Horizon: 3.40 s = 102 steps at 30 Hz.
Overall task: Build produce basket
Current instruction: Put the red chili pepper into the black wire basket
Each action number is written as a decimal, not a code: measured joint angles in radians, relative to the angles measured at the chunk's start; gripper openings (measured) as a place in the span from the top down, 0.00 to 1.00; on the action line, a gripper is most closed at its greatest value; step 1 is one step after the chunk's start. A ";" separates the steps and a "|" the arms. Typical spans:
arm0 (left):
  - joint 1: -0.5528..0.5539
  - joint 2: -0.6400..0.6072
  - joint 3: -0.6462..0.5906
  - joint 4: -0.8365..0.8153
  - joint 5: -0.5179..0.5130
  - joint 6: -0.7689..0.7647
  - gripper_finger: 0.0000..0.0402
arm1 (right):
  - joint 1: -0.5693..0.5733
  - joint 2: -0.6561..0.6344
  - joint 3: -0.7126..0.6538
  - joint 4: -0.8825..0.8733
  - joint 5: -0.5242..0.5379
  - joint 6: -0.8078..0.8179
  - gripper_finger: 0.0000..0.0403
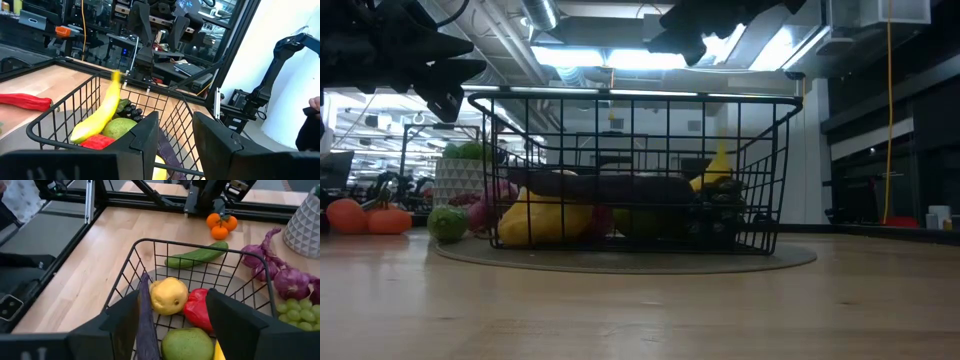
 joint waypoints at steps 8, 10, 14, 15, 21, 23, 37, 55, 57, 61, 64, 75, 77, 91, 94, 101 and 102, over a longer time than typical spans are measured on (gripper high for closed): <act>0.000 0.000 0.000 0.000 0.000 0.000 0.71 | 0.000 0.000 0.000 0.009 -0.002 -0.032 0.44; 0.000 0.000 0.000 0.000 0.000 0.000 0.71 | 0.000 0.000 0.000 0.028 -0.002 -0.032 0.44; 0.000 0.000 0.000 0.000 0.000 0.000 0.71 | 0.000 0.000 0.000 0.048 -0.002 -0.030 0.44; 0.000 0.000 0.000 0.000 0.000 0.000 0.71 | 0.000 0.000 0.000 0.048 -0.002 -0.030 0.44; 0.000 0.000 0.000 0.000 0.000 0.000 0.71 | 0.000 0.000 0.000 0.075 0.048 -0.030 0.44; 0.000 0.000 0.000 0.000 0.000 0.000 0.71 | 0.001 0.000 0.000 0.083 0.109 -0.031 0.44; 0.000 0.000 0.000 0.000 0.000 0.000 0.71 | -0.056 0.000 0.000 0.063 0.960 -0.033 0.44; 0.000 0.000 0.000 0.000 0.000 0.000 0.71 | -0.420 0.105 0.001 -0.142 0.454 0.337 0.44; 0.000 0.000 0.000 0.000 0.000 0.000 0.71 | -0.433 0.147 0.001 -0.135 0.405 0.340 0.44; 0.000 0.000 0.000 0.000 0.000 0.000 0.71 | -0.451 0.231 0.001 -0.105 0.394 0.401 0.44; 0.000 0.000 0.000 0.000 0.000 0.000 0.71 | -0.466 0.286 0.001 -0.066 0.409 0.457 0.44; 0.000 0.000 0.000 0.000 0.000 0.000 0.71 | -0.462 0.368 0.001 -0.035 0.419 0.520 0.44; 0.000 0.000 0.000 0.000 0.000 0.000 0.71 | -0.452 0.373 0.001 -0.030 0.430 0.520 0.44; 0.000 0.000 0.000 0.000 0.000 0.000 0.71 | -0.409 0.444 0.001 -0.025 0.500 0.517 0.44; 0.000 0.000 0.000 0.000 0.000 0.000 0.71 | -0.409 0.466 0.001 -0.029 0.491 0.516 0.44; 0.000 0.000 0.000 0.000 0.000 0.000 0.71 | -0.424 0.484 0.000 -0.038 0.488 0.486 0.44; 0.000 0.000 0.000 0.000 0.000 0.000 0.71 | -0.425 0.484 0.000 -0.037 0.488 0.470 0.44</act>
